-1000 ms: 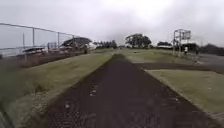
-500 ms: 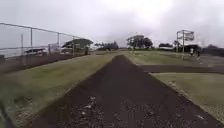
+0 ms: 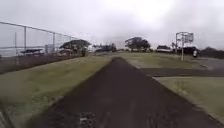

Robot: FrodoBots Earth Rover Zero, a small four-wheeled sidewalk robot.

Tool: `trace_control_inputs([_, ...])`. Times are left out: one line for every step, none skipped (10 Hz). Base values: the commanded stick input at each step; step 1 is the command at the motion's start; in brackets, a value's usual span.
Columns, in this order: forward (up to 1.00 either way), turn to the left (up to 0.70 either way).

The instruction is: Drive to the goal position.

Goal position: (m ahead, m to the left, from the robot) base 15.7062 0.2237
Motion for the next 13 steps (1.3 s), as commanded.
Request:
trace_control_inputs([1.00,-0.22])
trace_control_inputs([1.00,-0.40])
trace_control_inputs([1.00,-0.39])
trace_control_inputs([1.00,-0.02])
trace_control_inputs([1.00,0.00])
trace_control_inputs([1.00,-0.02])
trace_control_inputs([1.00,-0.14])
trace_control_inputs([1.00,-0.37])
trace_control_inputs([1.00,-0.17])
trace_control_inputs([1.00,0.00])
trace_control_inputs([1.00,0.00])
trace_control_inputs([1.00,0.00])
trace_control_inputs([1.00,0.00])
